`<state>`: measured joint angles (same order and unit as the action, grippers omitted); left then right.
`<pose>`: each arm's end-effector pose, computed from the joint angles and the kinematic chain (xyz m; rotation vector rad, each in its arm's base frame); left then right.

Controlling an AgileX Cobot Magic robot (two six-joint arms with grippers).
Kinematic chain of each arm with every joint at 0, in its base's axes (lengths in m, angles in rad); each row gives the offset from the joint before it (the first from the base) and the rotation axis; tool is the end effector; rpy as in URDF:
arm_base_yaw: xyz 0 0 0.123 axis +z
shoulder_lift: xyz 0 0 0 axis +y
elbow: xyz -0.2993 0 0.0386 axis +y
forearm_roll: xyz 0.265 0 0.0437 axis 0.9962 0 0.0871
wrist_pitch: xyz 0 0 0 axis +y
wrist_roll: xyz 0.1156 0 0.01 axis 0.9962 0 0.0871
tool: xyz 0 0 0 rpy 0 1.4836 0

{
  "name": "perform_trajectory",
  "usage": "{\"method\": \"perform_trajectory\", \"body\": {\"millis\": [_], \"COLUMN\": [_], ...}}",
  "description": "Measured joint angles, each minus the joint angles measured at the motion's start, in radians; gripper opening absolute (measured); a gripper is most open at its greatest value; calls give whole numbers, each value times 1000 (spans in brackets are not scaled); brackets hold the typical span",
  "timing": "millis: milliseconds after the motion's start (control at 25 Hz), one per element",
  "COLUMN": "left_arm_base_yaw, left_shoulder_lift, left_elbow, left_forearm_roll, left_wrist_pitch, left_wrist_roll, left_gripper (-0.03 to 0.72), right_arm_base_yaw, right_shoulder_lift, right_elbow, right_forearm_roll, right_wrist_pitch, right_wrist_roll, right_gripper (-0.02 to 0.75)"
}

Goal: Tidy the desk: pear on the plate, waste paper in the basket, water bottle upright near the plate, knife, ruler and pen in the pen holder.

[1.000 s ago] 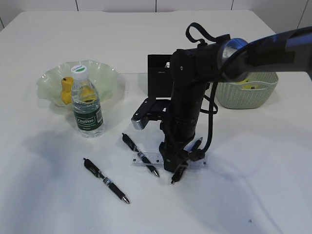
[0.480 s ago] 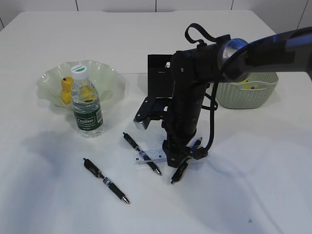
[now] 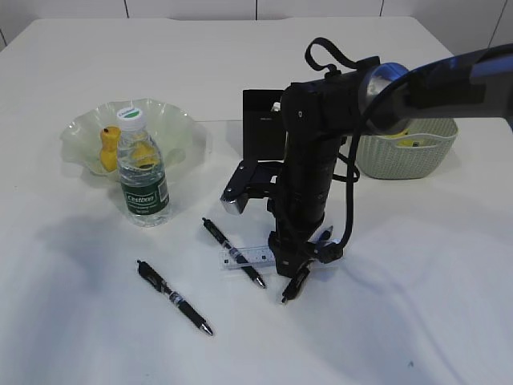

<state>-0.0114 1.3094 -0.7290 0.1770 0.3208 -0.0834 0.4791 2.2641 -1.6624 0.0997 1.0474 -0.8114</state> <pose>0.2854 0.0032 0.2294 0.0880 2.3792 0.1010 0.4083 0.2234 0.0990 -1.8117 2.5349 0.1308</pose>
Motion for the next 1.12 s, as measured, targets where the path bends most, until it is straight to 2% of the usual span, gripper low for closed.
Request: {"method": "perform_trajectory", "body": {"millis": [280,520,1120], "left_arm_base_yaw": [0,0,0], "left_shoulder_lift": [0,0,0], "left_elbow": [0,0,0], "left_forearm_roll": [0,0,0], "left_wrist_pitch": [0,0,0], "left_wrist_roll": [0,0,0], "left_gripper": [348,348,348], "right_arm_base_yaw": [0,0,0], "right_shoulder_lift": [0,0,2], "right_elbow": [0,0,-4], "right_forearm_roll": [4,8,14], "right_wrist_pitch": [0,14,47], "right_wrist_roll": [0,0,0], "right_gripper": [442,280,275]}}
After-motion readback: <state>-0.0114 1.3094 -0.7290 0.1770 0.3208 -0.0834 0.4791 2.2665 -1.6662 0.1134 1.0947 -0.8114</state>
